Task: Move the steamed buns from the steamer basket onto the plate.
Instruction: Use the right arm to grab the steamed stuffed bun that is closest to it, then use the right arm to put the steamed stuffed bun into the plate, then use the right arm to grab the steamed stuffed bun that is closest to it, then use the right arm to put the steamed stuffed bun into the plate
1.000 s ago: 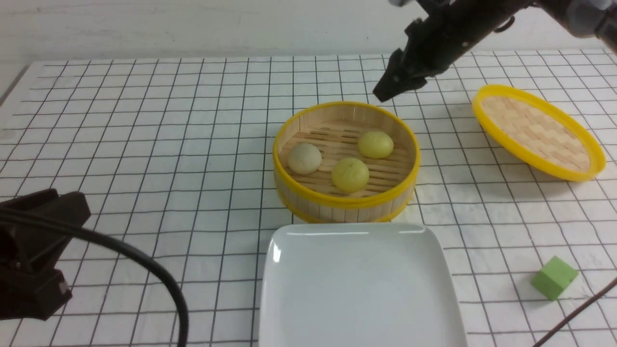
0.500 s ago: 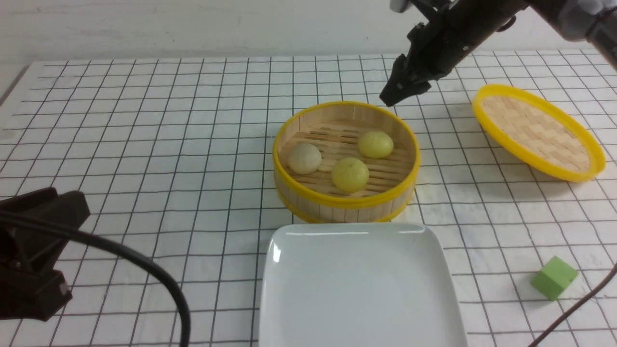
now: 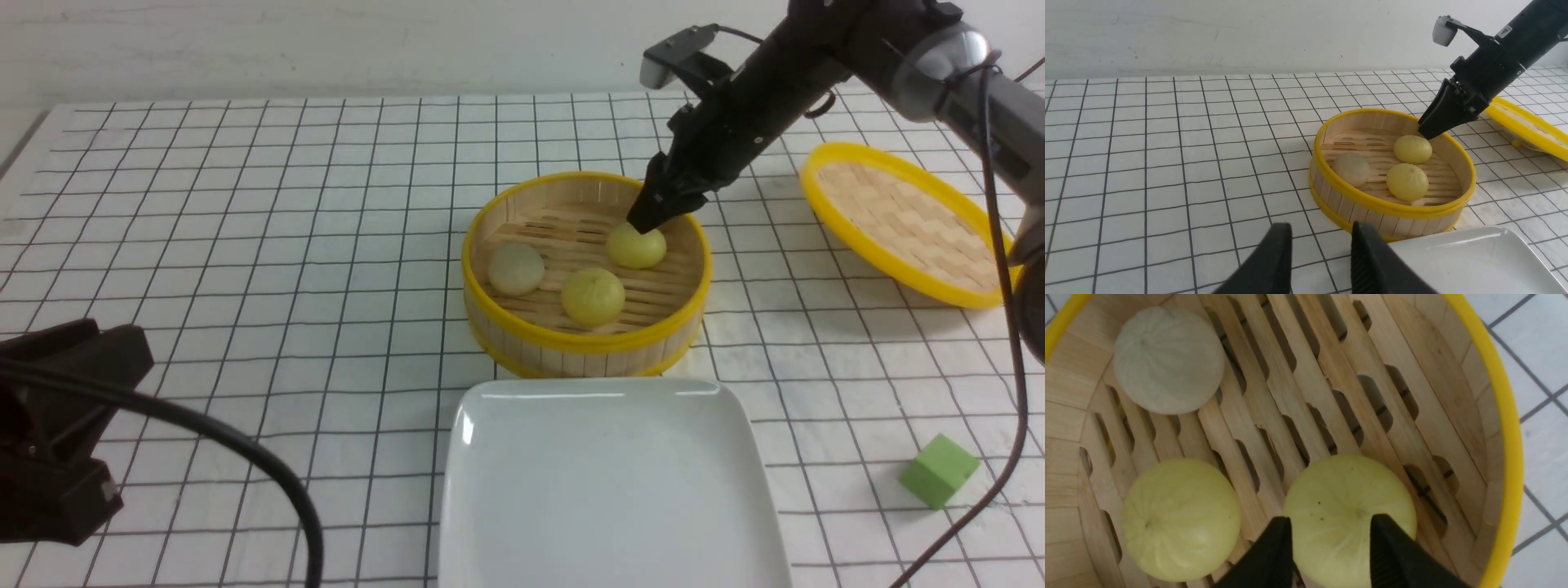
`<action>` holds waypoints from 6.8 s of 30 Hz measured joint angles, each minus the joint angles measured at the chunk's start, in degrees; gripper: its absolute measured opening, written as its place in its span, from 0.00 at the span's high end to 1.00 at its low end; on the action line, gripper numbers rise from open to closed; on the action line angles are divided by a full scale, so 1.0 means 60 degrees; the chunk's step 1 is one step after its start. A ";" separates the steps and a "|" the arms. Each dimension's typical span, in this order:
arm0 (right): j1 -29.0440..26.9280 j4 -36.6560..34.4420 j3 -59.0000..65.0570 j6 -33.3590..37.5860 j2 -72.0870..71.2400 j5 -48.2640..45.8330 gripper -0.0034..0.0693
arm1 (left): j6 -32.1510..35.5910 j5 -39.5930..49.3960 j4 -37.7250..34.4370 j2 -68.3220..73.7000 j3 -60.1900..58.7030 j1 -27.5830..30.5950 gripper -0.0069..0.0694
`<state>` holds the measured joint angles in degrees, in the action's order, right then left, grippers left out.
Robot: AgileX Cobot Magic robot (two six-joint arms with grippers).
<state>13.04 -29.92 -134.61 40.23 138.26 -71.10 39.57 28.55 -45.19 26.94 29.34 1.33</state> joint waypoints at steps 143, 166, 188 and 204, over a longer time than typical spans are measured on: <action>0.1905 0.1686 0.5265 -0.1027 -0.3028 0.3414 0.41 | 0.0027 -0.0078 -0.0010 0.0000 0.0007 0.0000 0.59; 0.1905 0.1432 0.5232 -0.0677 -0.2395 0.3940 0.84 | 0.0027 -0.0078 -0.0010 0.0000 0.0007 0.0000 0.59; 0.1905 0.0830 0.6314 -0.1661 -0.6305 0.0079 0.93 | 0.0027 -0.0070 -0.0010 0.0000 0.0007 0.0000 0.59; 0.1905 -0.1974 1.0472 0.2019 -0.5900 0.2920 0.92 | 0.0027 -0.0023 -0.0010 0.0000 0.0007 0.0000 0.59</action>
<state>24.47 -41.76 -71.78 52.34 102.86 -53.58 39.74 28.41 -45.25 26.94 29.38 1.33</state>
